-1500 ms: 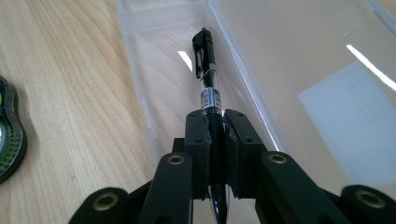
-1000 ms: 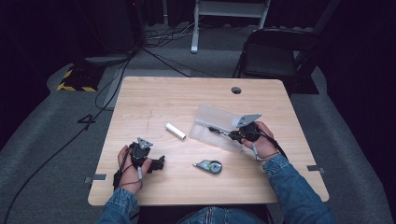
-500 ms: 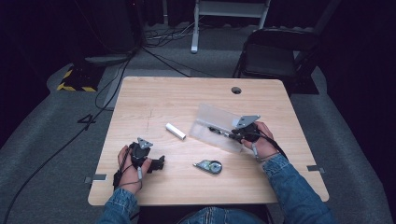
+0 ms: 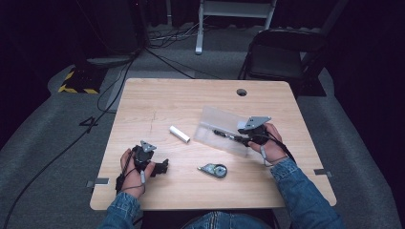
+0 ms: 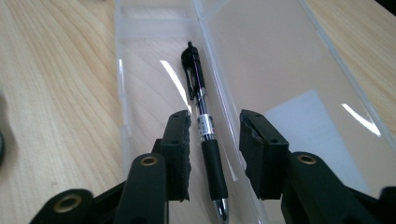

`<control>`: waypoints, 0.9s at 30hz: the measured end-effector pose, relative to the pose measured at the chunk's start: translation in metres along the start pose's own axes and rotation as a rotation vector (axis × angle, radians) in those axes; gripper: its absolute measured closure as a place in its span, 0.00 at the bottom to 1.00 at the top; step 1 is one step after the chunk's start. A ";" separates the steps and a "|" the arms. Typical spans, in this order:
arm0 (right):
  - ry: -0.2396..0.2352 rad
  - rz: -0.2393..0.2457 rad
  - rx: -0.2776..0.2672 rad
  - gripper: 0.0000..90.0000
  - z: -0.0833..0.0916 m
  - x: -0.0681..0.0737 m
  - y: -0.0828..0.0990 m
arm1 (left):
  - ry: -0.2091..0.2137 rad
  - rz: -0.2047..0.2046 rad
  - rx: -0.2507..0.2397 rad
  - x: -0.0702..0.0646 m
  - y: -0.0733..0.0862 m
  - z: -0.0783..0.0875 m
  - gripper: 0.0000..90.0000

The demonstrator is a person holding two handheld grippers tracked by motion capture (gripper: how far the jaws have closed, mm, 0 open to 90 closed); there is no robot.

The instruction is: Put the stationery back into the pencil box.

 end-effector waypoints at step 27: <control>-0.174 -0.034 -0.060 0.53 0.026 0.061 -0.025 | 0.000 0.000 0.000 0.000 0.000 0.000 0.00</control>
Point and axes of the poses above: each handheld gripper's, and its own axes: z roughly backward along the jaws, y roughly out of its underside, x roughly to its left, the point moved 4 cm from there along -z, roughly forward along the jaws, and after that the axes turned 15 degrees about -z, right-handed, at the moved point
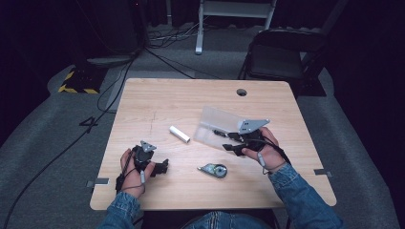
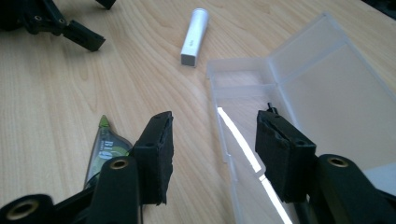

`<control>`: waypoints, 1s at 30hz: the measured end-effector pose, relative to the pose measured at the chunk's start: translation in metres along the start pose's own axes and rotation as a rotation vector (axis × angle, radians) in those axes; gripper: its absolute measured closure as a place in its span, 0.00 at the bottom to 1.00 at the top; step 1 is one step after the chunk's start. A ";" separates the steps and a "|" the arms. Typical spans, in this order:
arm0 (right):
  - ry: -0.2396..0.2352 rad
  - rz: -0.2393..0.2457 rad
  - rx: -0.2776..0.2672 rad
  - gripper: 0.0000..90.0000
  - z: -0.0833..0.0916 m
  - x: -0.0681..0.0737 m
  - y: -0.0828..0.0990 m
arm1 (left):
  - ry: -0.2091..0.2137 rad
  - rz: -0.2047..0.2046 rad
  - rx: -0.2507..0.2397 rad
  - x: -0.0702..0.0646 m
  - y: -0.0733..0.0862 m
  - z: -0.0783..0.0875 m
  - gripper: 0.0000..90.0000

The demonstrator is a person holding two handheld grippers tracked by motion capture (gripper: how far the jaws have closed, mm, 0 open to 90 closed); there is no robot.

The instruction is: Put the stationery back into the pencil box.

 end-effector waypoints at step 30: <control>-0.095 0.058 0.149 0.41 -0.031 0.048 0.012 | 0.000 0.000 0.000 0.000 0.000 0.000 0.00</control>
Point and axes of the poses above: each handheld gripper's, and its own axes: z roughly backward along the jaws, y roughly out of its underside, x roughly to its left, the point moved 4 cm from there along -z, roughly forward along the jaws, and after that the axes turned 15 degrees about -z, right-handed, at the moved point
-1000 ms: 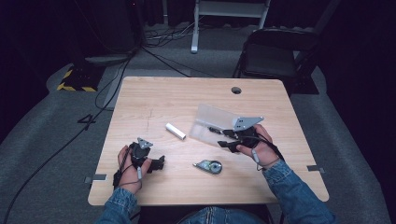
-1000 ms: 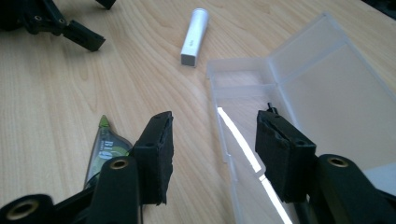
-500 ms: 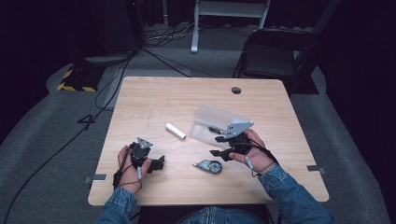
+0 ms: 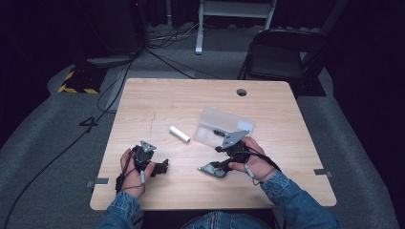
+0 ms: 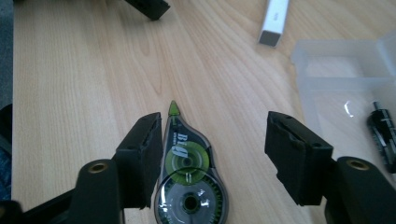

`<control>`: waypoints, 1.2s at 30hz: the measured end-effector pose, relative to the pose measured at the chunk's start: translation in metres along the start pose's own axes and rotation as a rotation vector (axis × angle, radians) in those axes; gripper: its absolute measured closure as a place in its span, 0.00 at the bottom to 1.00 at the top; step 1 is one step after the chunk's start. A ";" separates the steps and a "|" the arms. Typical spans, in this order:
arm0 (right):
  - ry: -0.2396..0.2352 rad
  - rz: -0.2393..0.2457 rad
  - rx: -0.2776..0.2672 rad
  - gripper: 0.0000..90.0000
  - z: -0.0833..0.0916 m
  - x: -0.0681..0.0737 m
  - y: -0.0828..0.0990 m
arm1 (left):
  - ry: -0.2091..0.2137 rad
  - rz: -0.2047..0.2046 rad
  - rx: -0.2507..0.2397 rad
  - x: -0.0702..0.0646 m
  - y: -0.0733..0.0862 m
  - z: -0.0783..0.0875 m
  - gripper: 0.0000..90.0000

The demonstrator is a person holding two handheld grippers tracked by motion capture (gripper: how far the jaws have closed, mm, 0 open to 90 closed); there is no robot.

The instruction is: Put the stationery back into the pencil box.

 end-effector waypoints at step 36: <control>-0.005 0.005 0.151 0.45 -0.044 0.008 0.020 | 0.000 0.000 0.000 0.000 0.000 0.000 0.00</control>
Point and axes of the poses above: each handheld gripper's, and its own axes: z roughly backward along the jaws, y roughly out of its underside, x roughly to its left, the point moved 4 cm from there along -z, roughly forward along the jaws, and after that the axes turned 15 degrees about -z, right-handed, at the moved point
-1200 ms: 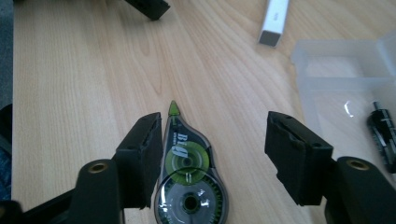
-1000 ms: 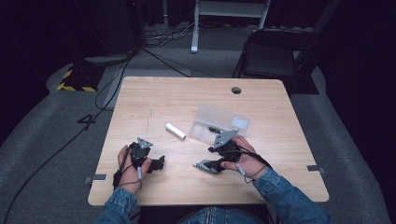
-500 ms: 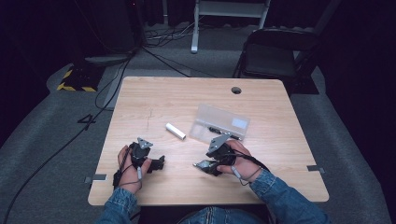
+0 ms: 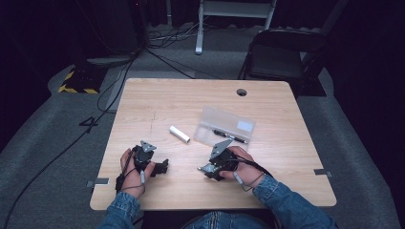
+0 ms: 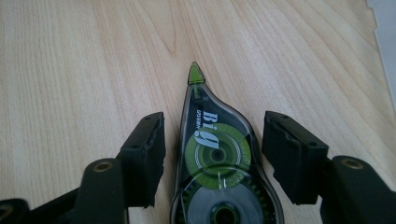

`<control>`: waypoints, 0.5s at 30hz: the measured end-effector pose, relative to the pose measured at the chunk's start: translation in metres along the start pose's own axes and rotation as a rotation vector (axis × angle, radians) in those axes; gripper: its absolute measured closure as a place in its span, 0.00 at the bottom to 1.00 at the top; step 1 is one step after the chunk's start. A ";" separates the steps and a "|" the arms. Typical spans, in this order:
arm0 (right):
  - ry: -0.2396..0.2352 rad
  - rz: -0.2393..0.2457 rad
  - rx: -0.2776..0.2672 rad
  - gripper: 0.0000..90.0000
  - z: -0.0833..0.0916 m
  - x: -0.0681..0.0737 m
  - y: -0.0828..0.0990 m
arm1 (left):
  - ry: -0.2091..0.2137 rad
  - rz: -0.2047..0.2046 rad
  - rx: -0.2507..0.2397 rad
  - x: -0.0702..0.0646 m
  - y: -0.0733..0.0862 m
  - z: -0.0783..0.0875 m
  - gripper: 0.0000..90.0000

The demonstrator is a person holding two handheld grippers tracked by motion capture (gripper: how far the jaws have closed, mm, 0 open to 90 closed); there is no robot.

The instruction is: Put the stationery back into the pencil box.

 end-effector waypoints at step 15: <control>0.027 0.044 -0.002 0.59 0.001 0.004 -0.001 | 0.000 0.000 0.000 0.000 0.000 0.000 0.00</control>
Point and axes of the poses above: each handheld gripper's, and its own axes: z roughly backward along the jaws, y roughly out of its underside, x roughly to its left, the point moved 4 cm from there along -z, roughly forward along the jaws, and after that the axes turned 15 degrees about -z, right-handed, at the moved point
